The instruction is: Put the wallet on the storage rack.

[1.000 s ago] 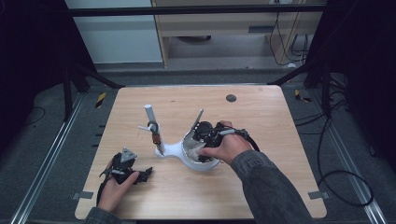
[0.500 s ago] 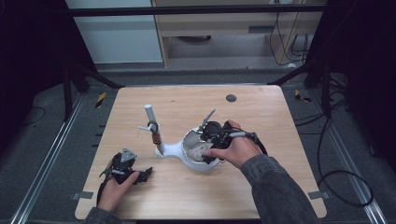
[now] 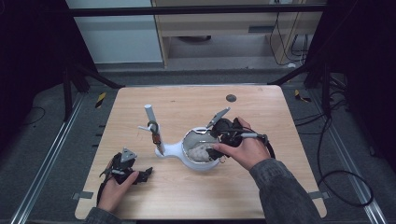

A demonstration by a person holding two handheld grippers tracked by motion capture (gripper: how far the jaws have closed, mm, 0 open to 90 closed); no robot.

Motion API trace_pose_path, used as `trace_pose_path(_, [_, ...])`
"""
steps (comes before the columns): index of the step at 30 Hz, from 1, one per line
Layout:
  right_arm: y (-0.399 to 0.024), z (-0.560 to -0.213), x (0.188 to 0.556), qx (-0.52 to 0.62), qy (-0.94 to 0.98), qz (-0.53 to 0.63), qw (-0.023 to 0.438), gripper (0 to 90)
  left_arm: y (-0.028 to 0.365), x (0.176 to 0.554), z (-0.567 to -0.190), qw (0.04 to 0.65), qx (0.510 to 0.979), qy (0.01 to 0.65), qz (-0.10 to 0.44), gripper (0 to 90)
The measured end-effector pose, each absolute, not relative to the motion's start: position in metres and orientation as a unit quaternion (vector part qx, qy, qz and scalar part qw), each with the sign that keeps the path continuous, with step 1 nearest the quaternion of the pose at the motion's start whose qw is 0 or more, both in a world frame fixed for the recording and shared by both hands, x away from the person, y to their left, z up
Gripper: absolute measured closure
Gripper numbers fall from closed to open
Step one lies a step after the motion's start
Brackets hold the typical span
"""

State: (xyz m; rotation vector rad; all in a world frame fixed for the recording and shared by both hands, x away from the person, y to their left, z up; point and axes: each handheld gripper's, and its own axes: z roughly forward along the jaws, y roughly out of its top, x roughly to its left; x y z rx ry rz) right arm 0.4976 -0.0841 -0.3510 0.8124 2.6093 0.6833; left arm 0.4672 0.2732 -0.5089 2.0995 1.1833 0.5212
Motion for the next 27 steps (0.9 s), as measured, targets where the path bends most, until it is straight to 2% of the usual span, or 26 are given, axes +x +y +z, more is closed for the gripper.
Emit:
trace_pose_path(12, [-0.107, -0.351, 0.498, 0.304, 0.894, 0.266, 0.195, 8.9, 0.273, 0.467, -0.509, 0.331, 0.804, 0.452, 0.199, 0.0])
trace_pose_path(27, [-0.14, -0.36, 0.502, 0.341, 0.862, 0.303, 0.221, 7.8, 0.273, 0.467, -0.509, 0.331, 0.804, 0.452, 0.199, 0.0])
